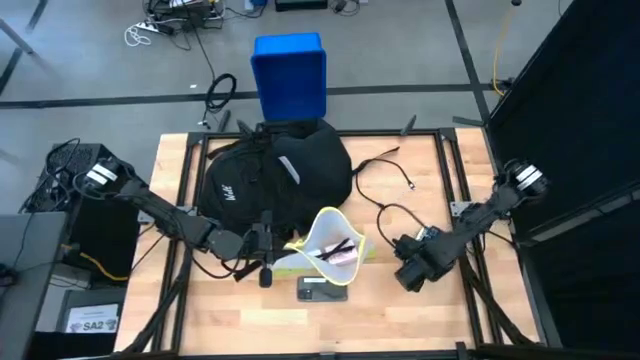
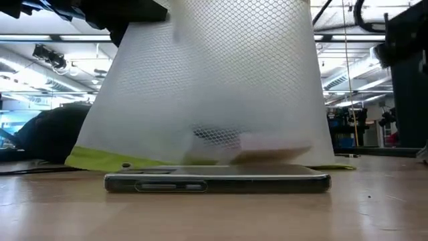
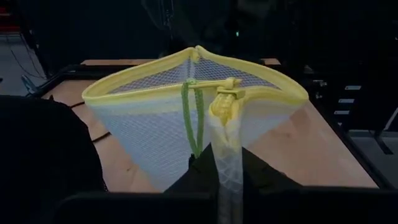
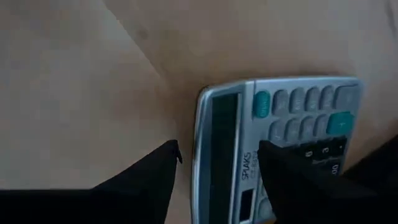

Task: Unpack backpack
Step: Put the calculator into the zip bag

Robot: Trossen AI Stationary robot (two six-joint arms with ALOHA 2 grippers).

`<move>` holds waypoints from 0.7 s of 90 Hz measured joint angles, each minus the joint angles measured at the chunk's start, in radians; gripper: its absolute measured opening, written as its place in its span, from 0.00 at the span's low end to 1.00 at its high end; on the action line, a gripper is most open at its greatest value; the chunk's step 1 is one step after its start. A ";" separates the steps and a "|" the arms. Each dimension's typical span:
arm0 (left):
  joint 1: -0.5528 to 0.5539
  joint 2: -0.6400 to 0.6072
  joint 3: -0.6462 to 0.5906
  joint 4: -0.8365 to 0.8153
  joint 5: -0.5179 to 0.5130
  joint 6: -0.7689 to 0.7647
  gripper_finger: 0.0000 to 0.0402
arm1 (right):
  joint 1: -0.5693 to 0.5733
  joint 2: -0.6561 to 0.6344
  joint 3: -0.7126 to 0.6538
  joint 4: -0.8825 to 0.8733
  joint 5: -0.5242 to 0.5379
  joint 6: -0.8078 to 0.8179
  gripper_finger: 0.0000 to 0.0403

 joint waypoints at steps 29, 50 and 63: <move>0.000 0.000 0.000 0.000 0.000 0.000 0.00 | -0.016 0.148 0.000 -0.055 -0.026 -0.058 0.38; 0.000 0.000 0.000 0.000 0.000 0.000 0.00 | -0.011 0.127 0.066 -0.169 0.061 -0.059 0.04; 0.000 0.000 0.000 0.000 0.000 0.000 0.00 | 0.008 0.093 0.204 -0.293 0.220 -0.027 0.03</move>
